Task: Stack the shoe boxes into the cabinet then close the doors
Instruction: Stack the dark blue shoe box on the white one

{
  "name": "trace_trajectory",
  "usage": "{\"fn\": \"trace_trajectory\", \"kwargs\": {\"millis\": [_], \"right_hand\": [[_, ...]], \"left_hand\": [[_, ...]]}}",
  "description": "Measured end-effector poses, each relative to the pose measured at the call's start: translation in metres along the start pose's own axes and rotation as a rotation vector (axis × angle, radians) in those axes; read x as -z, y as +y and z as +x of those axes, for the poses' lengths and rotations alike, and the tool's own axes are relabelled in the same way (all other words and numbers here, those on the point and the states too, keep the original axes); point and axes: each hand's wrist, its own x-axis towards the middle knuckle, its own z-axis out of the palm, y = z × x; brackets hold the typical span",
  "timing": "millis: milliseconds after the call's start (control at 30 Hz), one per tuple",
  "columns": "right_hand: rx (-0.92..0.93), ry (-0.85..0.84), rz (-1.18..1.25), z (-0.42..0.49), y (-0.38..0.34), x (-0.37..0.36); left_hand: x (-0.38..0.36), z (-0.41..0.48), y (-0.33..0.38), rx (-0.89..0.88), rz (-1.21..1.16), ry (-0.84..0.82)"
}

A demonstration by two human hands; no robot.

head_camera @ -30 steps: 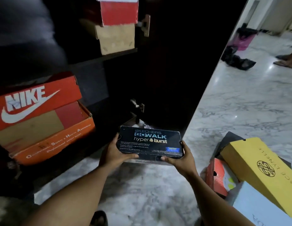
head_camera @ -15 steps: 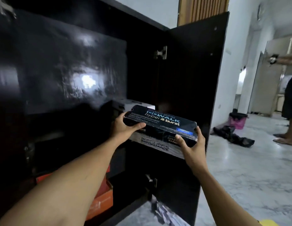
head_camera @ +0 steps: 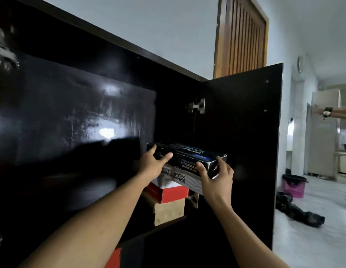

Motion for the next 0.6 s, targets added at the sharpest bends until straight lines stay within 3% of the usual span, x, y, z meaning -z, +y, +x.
{"fn": "trace_trajectory", "kwargs": {"millis": [300, 433, 600], "right_hand": [[0.029, -0.186, 0.045, 0.037, 0.032, -0.058], [-0.037, -0.215, 0.029, 0.059, 0.046, -0.076], [0.032, -0.279, -0.087, 0.079, 0.06, -0.1]], "left_hand": [[-0.019, 0.012, -0.027, -0.071, -0.016, -0.168], [-0.026, 0.023, -0.039, -0.072, 0.163, -0.108], [-0.033, 0.048, -0.055, -0.098, 0.244, -0.038]]}}
